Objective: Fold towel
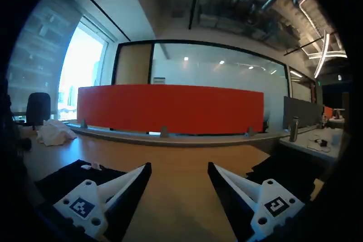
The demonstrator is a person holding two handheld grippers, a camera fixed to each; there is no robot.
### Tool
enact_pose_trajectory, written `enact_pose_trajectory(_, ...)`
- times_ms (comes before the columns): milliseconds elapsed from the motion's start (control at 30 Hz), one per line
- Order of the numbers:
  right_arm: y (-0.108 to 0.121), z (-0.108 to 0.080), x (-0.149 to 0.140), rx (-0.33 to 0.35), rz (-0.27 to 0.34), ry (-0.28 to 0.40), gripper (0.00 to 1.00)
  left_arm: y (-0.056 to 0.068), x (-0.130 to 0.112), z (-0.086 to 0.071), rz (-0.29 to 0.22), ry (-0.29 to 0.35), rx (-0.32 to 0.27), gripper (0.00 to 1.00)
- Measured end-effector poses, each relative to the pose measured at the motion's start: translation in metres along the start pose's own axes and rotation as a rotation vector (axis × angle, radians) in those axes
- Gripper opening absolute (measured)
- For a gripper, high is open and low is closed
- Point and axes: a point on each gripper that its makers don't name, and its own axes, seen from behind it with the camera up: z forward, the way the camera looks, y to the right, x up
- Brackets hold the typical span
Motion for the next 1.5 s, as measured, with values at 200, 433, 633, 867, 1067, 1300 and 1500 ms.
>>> enact_pose_trajectory(200,-0.003,-0.003,0.021,-0.001,0.010,-0.001,0.96,0.006,0.029,-0.001,0.005,-0.001,-0.013,0.96)
enact_pose_trajectory(433,-0.005,-0.006,0.067,-0.012,0.017,0.000,0.96,0.014,0.074,-0.001,0.007,-0.013,-0.040,0.96)
enact_pose_trajectory(633,-0.002,-0.010,0.112,-0.024,0.025,-0.001,0.96,0.018,0.114,0.000,0.007,-0.037,-0.049,0.96)
enact_pose_trajectory(867,-0.004,-0.012,0.152,-0.013,0.041,-0.016,0.96,0.022,0.155,0.001,0.007,-0.051,-0.059,0.96)
enact_pose_trajectory(1067,-0.006,-0.010,0.171,-0.012,0.036,-0.025,0.96,0.022,0.179,0.004,0.017,-0.054,-0.064,0.96)
enact_pose_trajectory(1300,-0.004,-0.011,0.185,-0.017,0.046,-0.030,0.96,0.027,0.189,0.004,0.010,-0.066,-0.082,0.96)
enact_pose_trajectory(1500,-0.006,-0.010,0.187,0.002,0.036,-0.042,0.96,0.035,0.189,0.005,0.030,-0.084,-0.123,0.96)
